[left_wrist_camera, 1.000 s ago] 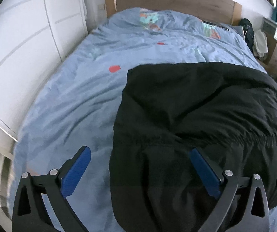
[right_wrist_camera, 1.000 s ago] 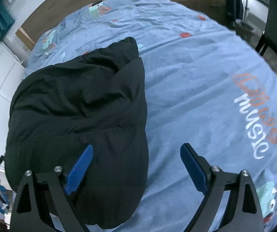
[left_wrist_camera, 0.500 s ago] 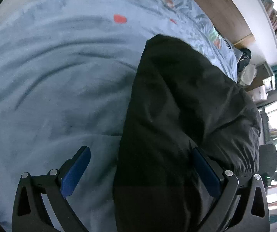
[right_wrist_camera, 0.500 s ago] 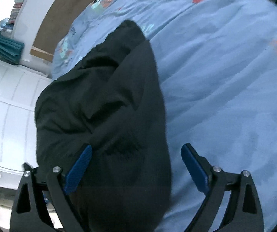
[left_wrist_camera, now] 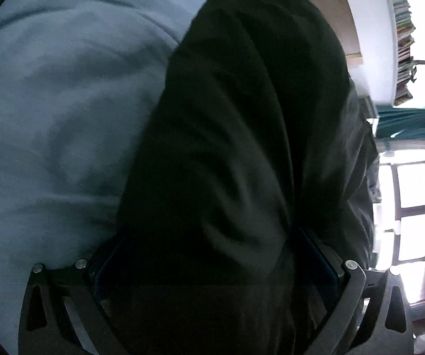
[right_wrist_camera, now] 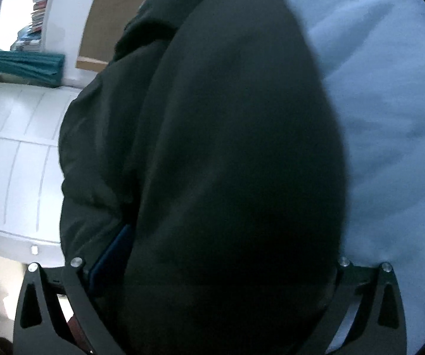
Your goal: Fold large clothes
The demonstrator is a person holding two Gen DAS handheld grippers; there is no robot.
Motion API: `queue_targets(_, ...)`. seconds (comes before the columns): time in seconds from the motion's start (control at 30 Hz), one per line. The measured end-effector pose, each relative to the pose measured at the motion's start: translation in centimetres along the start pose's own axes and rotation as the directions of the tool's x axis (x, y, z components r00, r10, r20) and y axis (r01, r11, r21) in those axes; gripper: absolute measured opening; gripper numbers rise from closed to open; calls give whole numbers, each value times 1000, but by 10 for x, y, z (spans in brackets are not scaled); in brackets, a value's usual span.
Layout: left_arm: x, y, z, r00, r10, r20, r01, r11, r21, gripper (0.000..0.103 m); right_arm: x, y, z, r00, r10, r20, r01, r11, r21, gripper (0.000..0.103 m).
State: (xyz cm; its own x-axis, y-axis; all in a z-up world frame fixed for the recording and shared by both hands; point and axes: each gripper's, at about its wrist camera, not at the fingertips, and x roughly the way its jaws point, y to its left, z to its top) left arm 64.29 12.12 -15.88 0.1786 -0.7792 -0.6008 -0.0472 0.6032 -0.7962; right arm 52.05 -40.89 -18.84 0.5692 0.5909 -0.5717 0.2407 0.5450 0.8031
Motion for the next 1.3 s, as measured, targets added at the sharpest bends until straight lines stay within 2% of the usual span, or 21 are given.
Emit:
queue_targets(0.17, 15, -6, -6, 999, -33, -11, 33, 999, -14, 102, 12, -2, 2, 999, 35, -11, -35, 999, -11, 103)
queue_targets(0.23, 19, -12, -8, 1000, -7, 1, 7, 1000, -13, 102, 15, -2, 2, 1000, 29, -11, -30, 999, -15, 103)
queue_targets(0.3, 21, -21, -14, 998, 47, 35, -47, 999, -18, 102, 20, 3, 1, 1000, 3, -15, -3, 1000, -28, 103)
queue_targets(0.33, 23, -27, -18, 997, 66, 45, -65, 998, -19, 98, 19, 3, 2, 1000, -6, -13, 6, 999, -32, 102)
queue_targets(0.4, 25, -36, -25, 997, 55, 49, -54, 998, -28, 84, 22, 9, 0, 1000, -16, -6, 16, 999, -35, 86)
queue_targets(0.47, 25, -46, -32, 998, 30, 55, -29, 999, -27, 62, 22, 12, 0, 1000, 26, 6, -26, 1000, -9, 57)
queue_targets(0.57, 22, -59, -43, 997, -21, 76, 23, 999, -29, 40, 25, 27, -1, 999, 38, 20, -38, 999, -23, 35)
queue_targets(0.67, 16, -75, -55, 993, -53, 107, 56, 998, -26, 27, 28, 46, -1, 1000, -3, 12, 3, 999, -46, 24)
queue_targets(0.83, -8, -108, -75, 976, -127, 177, 125, 992, 24, 20, 18, 86, -1, 999, -44, 17, 46, 994, -103, 18)
queue_targets(1.03, -31, -143, -98, 956, -182, 229, 174, 983, 57, 19, -2, 140, -2, 998, -53, 41, 59, 984, -167, 16)
queue_targets(1.2, -61, -174, -101, 943, -225, 244, 208, 974, 94, 19, -36, 184, -7, 997, -48, 67, 61, 976, -209, 16)
queue_targets(1.23, -68, -171, -90, 942, -230, 246, 211, 972, 102, 19, -44, 193, -8, 997, -46, 69, 60, 975, -215, 16)
queue_targets(1.3, -84, -182, -94, 937, -250, 246, 224, 966, 128, 19, -70, 200, -24, 997, -37, 72, 53, 971, -231, 16)
